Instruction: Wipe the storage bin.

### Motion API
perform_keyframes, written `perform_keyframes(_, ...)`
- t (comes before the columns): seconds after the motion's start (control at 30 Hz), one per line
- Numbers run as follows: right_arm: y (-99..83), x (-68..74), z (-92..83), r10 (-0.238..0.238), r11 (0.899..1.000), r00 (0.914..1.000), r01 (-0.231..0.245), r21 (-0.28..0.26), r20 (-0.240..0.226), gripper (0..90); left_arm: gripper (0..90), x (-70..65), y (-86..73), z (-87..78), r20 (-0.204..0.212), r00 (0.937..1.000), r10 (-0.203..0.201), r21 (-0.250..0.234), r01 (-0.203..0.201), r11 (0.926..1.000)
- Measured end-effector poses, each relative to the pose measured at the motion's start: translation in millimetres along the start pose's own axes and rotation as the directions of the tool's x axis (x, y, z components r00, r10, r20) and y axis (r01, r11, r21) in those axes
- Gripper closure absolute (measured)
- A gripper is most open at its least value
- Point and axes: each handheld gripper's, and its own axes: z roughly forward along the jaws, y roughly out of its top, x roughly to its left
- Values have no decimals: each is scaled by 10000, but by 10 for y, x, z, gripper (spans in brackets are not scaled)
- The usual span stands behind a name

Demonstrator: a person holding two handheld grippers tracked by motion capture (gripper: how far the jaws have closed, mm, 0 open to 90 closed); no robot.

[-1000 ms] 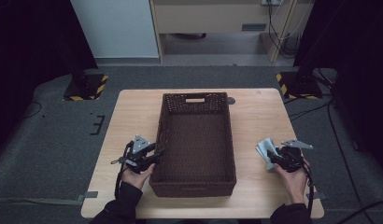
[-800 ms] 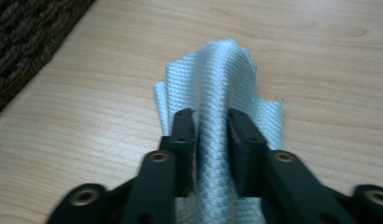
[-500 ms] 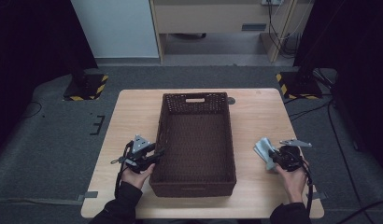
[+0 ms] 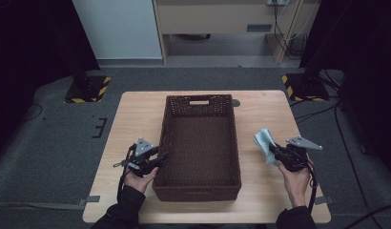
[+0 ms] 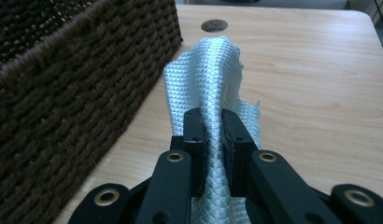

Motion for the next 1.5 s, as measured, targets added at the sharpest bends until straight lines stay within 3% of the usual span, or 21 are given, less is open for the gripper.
perform_keyframes(0.37,174,53,96,80,9988,9999,-86,-491,-111,830,562,0,7,1,21,10000,15,78,-15,10000)
perform_keyframes(0.6,240,94,207,82,9986,9999,-85,-528,-58,830,563,-1,11,1,26,10000,57,112,-57,9999)
perform_keyframes(0.87,382,174,456,-60,9988,9999,54,-495,-120,829,571,-7,12,-2,17,9999,123,135,-123,9998)
perform_keyframes(1.13,542,219,618,-30,9967,9999,17,-817,-159,830,577,-2,13,-2,92,9998,175,132,-176,9998)
perform_keyframes(1.3,623,198,727,-241,9967,9997,241,-770,3,831,588,-20,17,6,227,9996,163,108,-166,9998)
perform_keyframes(1.5,621,130,946,-7,9972,10000,13,-749,80,833,604,-67,25,13,86,9998,159,136,-161,9998)
